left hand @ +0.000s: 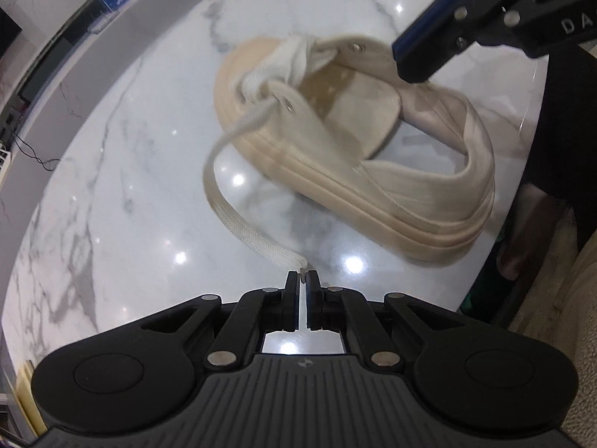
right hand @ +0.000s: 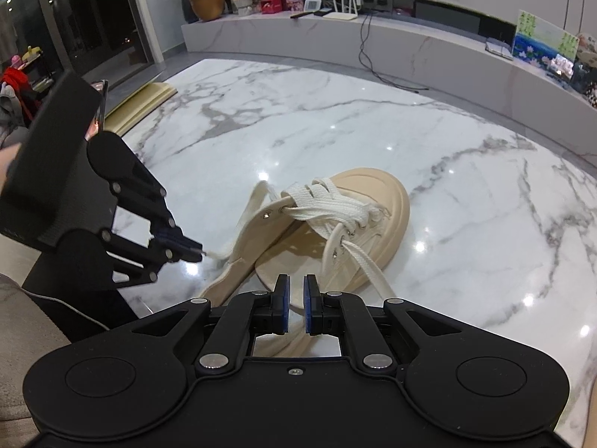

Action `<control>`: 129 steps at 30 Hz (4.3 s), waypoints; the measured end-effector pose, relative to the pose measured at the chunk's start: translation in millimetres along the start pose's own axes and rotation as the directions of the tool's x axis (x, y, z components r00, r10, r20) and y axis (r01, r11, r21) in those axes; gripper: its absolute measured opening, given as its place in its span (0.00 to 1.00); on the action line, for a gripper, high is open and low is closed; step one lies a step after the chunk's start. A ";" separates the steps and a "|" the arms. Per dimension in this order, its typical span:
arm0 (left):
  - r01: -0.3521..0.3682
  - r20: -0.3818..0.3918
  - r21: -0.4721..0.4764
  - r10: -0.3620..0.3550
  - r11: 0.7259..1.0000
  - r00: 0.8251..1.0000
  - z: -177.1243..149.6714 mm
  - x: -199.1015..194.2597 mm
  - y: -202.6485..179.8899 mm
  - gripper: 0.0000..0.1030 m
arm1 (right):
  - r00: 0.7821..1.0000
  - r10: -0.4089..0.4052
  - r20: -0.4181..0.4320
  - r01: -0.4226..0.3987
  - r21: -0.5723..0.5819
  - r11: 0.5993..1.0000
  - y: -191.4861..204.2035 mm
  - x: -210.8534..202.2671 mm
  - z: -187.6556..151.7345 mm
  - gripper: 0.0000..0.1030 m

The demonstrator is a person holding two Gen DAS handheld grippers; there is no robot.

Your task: Lace up shoes with both hands

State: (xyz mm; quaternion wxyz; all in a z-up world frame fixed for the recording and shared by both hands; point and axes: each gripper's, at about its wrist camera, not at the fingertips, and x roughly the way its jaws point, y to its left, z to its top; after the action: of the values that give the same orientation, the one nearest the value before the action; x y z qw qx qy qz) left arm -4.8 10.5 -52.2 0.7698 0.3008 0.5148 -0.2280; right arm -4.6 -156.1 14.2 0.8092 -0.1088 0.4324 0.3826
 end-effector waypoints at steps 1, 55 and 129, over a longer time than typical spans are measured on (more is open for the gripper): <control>0.008 0.001 0.001 -0.008 1.000 1.000 -1.2 0.8 -0.6 0.03 | 1.000 0.004 0.001 -0.004 -0.005 1.000 1.0 0.2 0.4 0.07; 0.042 0.015 0.743 -0.079 0.668 0.997 -11.9 23.0 -16.0 0.26 | 1.000 0.026 -0.014 -0.025 0.043 0.999 -9.6 -0.8 5.2 0.11; 0.062 0.232 -0.040 -0.051 0.997 0.971 80.4 -39.4 -24.3 0.04 | 0.991 -0.133 0.009 0.131 0.120 0.984 -23.6 -8.7 2.1 0.01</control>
State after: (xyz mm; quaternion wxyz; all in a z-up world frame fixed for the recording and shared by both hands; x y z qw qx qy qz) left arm 17.4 -61.4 2.1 0.8244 0.2394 0.4355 -0.2711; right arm 10.6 -175.8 18.6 0.8415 -0.0855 0.4394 0.3024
